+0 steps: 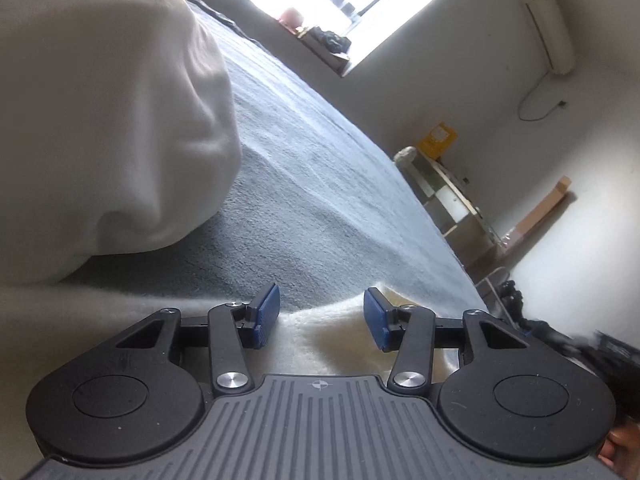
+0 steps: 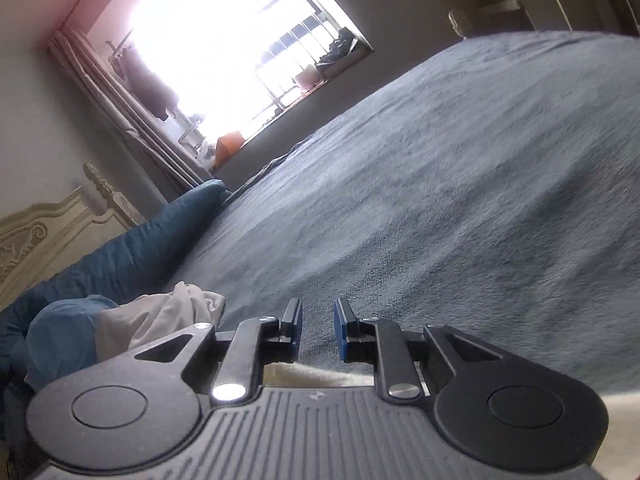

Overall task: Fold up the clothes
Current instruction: 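Grasp the fleece sleeve cuff with the right gripper and lift it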

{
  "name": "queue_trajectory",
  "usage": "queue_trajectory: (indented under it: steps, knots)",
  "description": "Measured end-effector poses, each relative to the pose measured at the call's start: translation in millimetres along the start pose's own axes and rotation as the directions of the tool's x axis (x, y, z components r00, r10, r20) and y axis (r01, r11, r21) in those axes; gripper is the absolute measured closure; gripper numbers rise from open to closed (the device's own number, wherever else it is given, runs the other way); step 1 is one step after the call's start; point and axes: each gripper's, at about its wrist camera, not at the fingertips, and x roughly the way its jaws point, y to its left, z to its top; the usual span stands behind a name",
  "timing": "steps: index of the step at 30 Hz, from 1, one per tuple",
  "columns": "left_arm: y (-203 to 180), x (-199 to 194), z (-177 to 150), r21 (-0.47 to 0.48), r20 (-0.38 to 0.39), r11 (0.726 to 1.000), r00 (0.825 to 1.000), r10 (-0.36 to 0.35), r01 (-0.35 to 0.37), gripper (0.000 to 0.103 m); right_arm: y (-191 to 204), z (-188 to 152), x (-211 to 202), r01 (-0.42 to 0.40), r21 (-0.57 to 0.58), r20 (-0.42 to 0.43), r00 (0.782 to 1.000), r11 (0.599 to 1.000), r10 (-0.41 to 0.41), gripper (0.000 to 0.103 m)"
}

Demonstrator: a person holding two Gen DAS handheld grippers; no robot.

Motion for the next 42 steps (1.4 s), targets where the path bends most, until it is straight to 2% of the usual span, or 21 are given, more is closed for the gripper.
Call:
queue_trajectory:
  steps: [3,5,7,9,12,16,21,22,24,26,28,30,32,33,34,35,36,38,40,41,42]
  knots:
    - [-9.7,-18.4,-3.8,0.012,0.017,0.999,0.999,0.046,-0.047,0.053,6.9,10.4,-72.5,0.046,-0.096,0.048,0.998,0.994,-0.042,0.077]
    - [-18.5,-31.2,-8.2,0.017,0.015,0.998,0.998,0.056,-0.056,0.053,1.7,14.0,-120.9,0.072,-0.113,0.085,0.994,0.991,-0.062,0.07]
    - [-29.8,-43.4,-12.9,0.029,0.014,0.998,0.998,0.057,-0.057,0.053,-11.3,12.8,-164.0,0.128,-0.098,0.111,0.987,0.987,-0.117,0.06]
    - [-45.4,-56.1,-19.5,0.05,0.011,0.998,0.999,0.049,-0.049,0.053,-24.8,11.1,-205.8,0.183,-0.078,0.133,0.976,0.98,-0.172,0.06]
    - [-75.5,-66.5,-39.7,0.084,-0.037,0.996,0.999,0.021,-0.017,0.053,-51.9,1.1,-245.4,0.259,0.0,0.106,0.96,0.966,-0.258,0.053]
    - [-115.9,-64.4,-82.9,0.145,-0.124,0.989,0.992,-0.015,0.033,0.053,-91.4,-6.4,-270.7,0.309,0.127,0.084,0.944,0.943,-0.32,0.049]
    - [-134.9,-32.5,-136.3,0.158,-0.203,0.983,0.978,-0.058,0.091,0.052,-120.8,2.1,-267.6,0.351,0.181,0.067,0.928,0.919,-0.368,0.046]
    - [-133.8,-26.6,-145.3,0.161,-0.207,0.982,0.976,-0.061,0.095,0.052,-123.3,5.7,-262.3,0.365,0.171,0.062,0.923,0.915,-0.379,0.043]
    - [-135.1,-25.0,-157.7,0.228,-0.165,0.969,0.984,-0.06,0.098,0.051,-128.5,12.4,-250.1,0.39,0.155,0.053,0.914,0.908,-0.402,0.04]
    - [-133.2,-28.2,-158.6,0.239,-0.153,0.964,0.985,-0.083,0.118,0.049,-134.9,18.0,-237.4,0.391,0.165,0.038,0.915,0.906,-0.402,0.038]
    - [-125.4,-30.6,-155.5,0.206,-0.153,0.968,0.981,-0.116,0.146,0.049,-144.4,22.0,-220.4,0.366,0.203,0.006,0.927,0.908,-0.375,0.038]
    - [-118.9,-32.2,-155.0,0.165,-0.15,0.97,0.977,-0.152,0.176,0.049,-152.4,24.8,-202.7,0.379,0.237,-0.026,0.923,0.895,-0.384,0.038]
    - [-114.3,-33.6,-154.5,0.133,-0.143,0.971,0.973,-0.181,0.2,0.049,-161.1,25.6,-188.6,0.394,0.277,-0.014,0.914,0.876,-0.407,0.043]
    - [-111.8,-34.5,-153.8,0.12,-0.14,0.97,0.971,-0.193,0.21,0.049,-163.5,26.5,-181.4,0.412,0.282,-0.007,0.904,0.866,-0.428,0.054]
    - [-109.7,-35.2,-153.3,0.11,-0.137,0.969,0.969,-0.203,0.219,0.049,-163.2,27.8,-175.6,0.435,0.275,0.001,0.892,0.857,-0.453,0.072]
    - [-107.2,-35.9,-152.8,0.095,-0.134,0.968,0.967,-0.217,0.23,0.049,-159.7,29.9,-171.4,0.447,0.256,0.015,0.885,0.857,-0.466,0.08]
    - [-104.6,-36.6,-152.2,0.08,-0.131,0.967,0.964,-0.23,0.242,0.049,-155.0,31.9,-168.2,0.453,0.238,0.035,0.88,0.859,-0.474,0.082]
    - [-98.8,-36.7,-150.7,0.045,-0.127,0.964,0.959,-0.254,0.262,0.05,-130.9,34.3,-172.3,0.402,0.192,0.121,0.895,0.895,-0.428,0.086]
    - [-93.9,-34.9,-149.3,0.01,-0.124,0.961,0.954,-0.273,0.276,0.051,-91.1,31.9,-185.8,0.313,0.069,0.215,0.923,0.947,-0.32,0.086]
    - [-92.3,-34.4,-148.9,-0.001,-0.123,0.96,0.952,-0.279,0.281,0.052,-66.7,26.7,-196.0,0.273,-0.033,0.251,0.933,0.962,-0.256,0.086]
    - [-90.6,-33.8,-148.4,-0.011,-0.122,0.958,0.951,-0.285,0.286,0.052,-43.8,16.1,-207.0,0.255,-0.165,0.264,0.942,0.953,-0.207,0.086]
